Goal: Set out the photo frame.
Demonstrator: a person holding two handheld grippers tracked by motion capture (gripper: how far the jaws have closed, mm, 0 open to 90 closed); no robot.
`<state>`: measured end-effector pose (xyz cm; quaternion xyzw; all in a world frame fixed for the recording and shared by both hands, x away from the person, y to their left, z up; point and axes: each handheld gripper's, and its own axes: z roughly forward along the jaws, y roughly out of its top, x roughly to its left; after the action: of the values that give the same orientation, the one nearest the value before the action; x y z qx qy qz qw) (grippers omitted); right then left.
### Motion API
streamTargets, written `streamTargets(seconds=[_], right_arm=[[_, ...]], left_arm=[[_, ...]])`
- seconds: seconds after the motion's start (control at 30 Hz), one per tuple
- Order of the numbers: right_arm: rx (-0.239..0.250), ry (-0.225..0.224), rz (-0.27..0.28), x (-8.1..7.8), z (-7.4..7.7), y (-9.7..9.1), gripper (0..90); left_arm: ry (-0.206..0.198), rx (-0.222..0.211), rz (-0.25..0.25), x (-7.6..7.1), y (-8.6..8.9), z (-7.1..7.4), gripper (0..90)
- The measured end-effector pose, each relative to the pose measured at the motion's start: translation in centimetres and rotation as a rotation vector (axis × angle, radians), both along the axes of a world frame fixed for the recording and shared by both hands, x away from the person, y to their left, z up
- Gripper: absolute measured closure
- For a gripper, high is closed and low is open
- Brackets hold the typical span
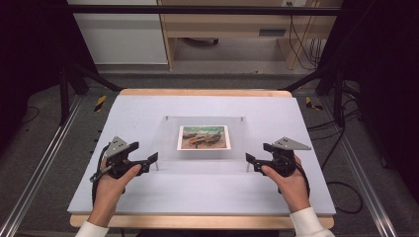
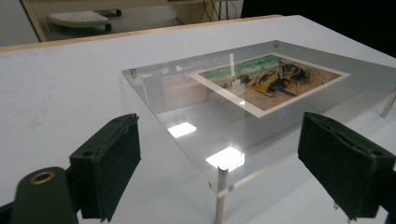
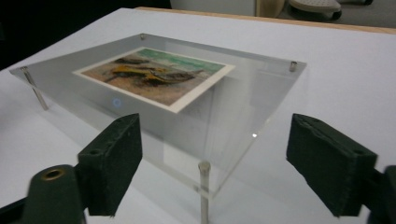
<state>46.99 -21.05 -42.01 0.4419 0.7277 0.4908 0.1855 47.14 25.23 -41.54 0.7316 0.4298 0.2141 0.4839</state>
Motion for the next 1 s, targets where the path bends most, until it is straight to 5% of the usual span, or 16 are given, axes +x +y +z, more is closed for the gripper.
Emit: streamTargets(seconds=[0.13, 0.27, 0.57, 1.0], right_arm=[[0.0, 0.017, 0.008, 1.7, 1.0, 0.8, 26.1], [-0.005, 0.057, -0.001, 3.3, 0.7, 1.2, 27.3], [0.008, 0.126, -0.01, 4.3, -0.9, 1.2, 30.8], [0.025, 0.208, -0.007, 4.3, -2.1, 0.8, 30.7]], left_arm=[[0.035, 0.058, -0.017, 2.3, -1.5, 0.4, 16.2], [0.046, 0.029, -0.025, 3.3, -2.2, 0.0, 16.3], [0.088, 0.039, -0.007, 3.2, -2.7, -1.6, 16.5], [0.162, -0.043, 0.019, 3.4, -1.4, -3.0, 20.3]])
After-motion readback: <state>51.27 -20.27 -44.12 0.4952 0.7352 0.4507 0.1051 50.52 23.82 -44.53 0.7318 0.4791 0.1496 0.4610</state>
